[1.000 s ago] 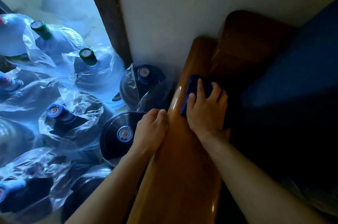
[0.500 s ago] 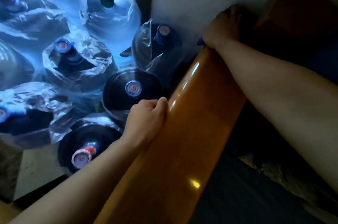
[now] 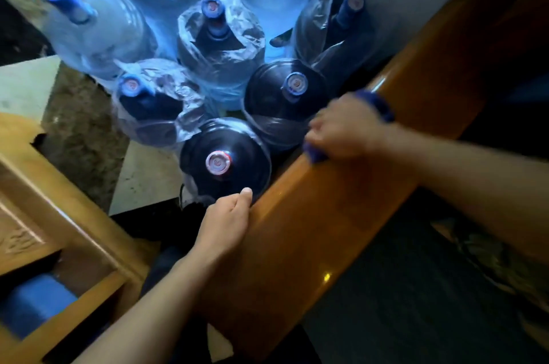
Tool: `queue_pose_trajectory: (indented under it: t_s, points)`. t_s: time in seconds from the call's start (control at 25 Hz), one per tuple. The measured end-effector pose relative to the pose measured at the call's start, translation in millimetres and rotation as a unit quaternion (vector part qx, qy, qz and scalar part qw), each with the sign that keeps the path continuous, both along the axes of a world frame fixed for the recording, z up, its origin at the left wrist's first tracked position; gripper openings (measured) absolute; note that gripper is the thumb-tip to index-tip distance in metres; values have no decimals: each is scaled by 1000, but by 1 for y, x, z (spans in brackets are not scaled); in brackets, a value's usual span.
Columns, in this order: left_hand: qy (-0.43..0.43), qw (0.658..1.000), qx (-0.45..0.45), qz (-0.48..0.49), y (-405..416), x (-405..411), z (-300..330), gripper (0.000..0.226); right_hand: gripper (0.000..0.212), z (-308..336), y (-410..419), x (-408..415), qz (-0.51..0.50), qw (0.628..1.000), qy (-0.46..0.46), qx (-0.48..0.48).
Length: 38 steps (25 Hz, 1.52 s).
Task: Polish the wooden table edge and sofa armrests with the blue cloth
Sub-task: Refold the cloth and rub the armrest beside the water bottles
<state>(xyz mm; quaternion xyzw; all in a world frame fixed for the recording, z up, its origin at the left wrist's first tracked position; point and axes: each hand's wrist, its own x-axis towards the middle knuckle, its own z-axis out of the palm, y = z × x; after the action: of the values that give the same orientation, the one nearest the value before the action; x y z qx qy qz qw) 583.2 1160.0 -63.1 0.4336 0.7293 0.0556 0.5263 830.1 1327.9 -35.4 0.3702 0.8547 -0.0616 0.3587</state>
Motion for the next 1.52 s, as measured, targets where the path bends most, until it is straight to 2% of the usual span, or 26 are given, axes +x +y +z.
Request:
queue_pose_trajectory:
  t_s: [0.08, 0.12, 0.2, 0.32, 0.36, 0.48, 0.56, 0.64, 0.68, 0.72, 0.76, 0.84, 0.88, 0.92, 0.96, 1.04, 1.12, 1.16, 1.2, 1.24, 1.28, 1.36, 1.4, 1.44, 1.48, 1.52]
  points:
    - [-12, 999, -18, 38, -16, -25, -5, 64, 54, 15, 45, 22, -71, 993, -95, 20]
    - [-15, 998, -27, 51, -24, -34, -7, 63, 56, 10, 49, 23, -113, 988, -104, 18]
    - [-18, 998, -48, 46, -35, -46, -9, 66, 60, 2, 16, -2, -152, 988, -19, -10]
    - [-25, 997, -54, 53, -48, -66, -7, 73, 49, -2, -92, -110, -76, 996, 34, -25]
    - [-21, 997, -54, 45, -50, -73, -11, 74, 44, -1, -137, -144, -81, 993, 75, -36]
    - [-15, 993, -101, 65, -50, -91, -11, 68, 37, 2, -246, -207, -151, 960, 222, -77]
    - [-66, 984, -132, 102, -49, -100, -8, 67, 39, 9, -257, -193, -124, 958, 254, -55]
    - [-98, 981, -146, 79, -41, -104, -4, 50, 51, -5, -228, -138, -71, 969, 235, 1]
    - [-109, 982, -144, 50, -34, -103, 0, 48, 58, -8, -206, -109, -99, 974, 202, 34]
    - [-112, 984, -134, 28, -26, -101, 4, 48, 64, -9, -182, -81, -182, 965, 174, 75]
    - [-119, 986, -118, 17, -17, -97, 9, 50, 67, -10, -163, -62, -296, 933, 163, 126]
    - [-133, 986, -95, -20, -1, -85, 15, 56, 66, -17, -155, -63, -476, 836, 155, 223]
    - [-139, 986, -85, -46, 4, -77, 16, 56, 64, -21, -166, -84, -534, 793, 131, 262]
    - [-148, 984, -83, -56, 7, -71, 17, 56, 64, -25, -185, -113, -561, 770, 117, 281]
    - [-162, 981, -96, -36, 8, -66, 16, 54, 64, -29, -209, -145, -555, 773, 126, 280]
    - [-193, 969, -157, 16, 9, -59, 13, 50, 65, -28, -273, -202, -495, 815, 184, 239]
    - [-197, 958, -204, 41, 3, -61, 12, 46, 65, -24, -323, -210, -427, 851, 221, 211]
    - [-194, 957, -211, 39, -2, -63, 10, 46, 66, -24, -334, -196, -431, 849, 230, 203]
    - [-192, 958, -213, 29, -6, -63, 10, 47, 67, -24, -341, -180, -474, 825, 224, 210]
    - [-189, 959, -209, 18, -10, -64, 10, 48, 67, -22, -344, -164, -557, 774, 211, 213]
    - [-183, 962, -202, 8, -14, -64, 10, 49, 66, -21, -343, -150, -660, 681, 232, 217]
    - [-176, 967, -183, -9, -18, -66, 7, 50, 65, -23, -334, -128, -811, 420, 353, 203]
    - [-169, 971, -167, -13, -19, -66, 4, 51, 64, -26, -330, -124, -843, 311, 395, 190]
    - [-161, 975, -153, -14, -20, -65, 2, 51, 63, -28, -328, -124, -856, 258, 408, 187]
    - [-154, 978, -142, -14, -20, -65, 1, 52, 63, -30, -327, -127, -862, 233, 413, 180]
    - [-141, 981, -130, -19, -24, -66, 1, 54, 63, -32, -330, -132, -866, 225, 412, 174]
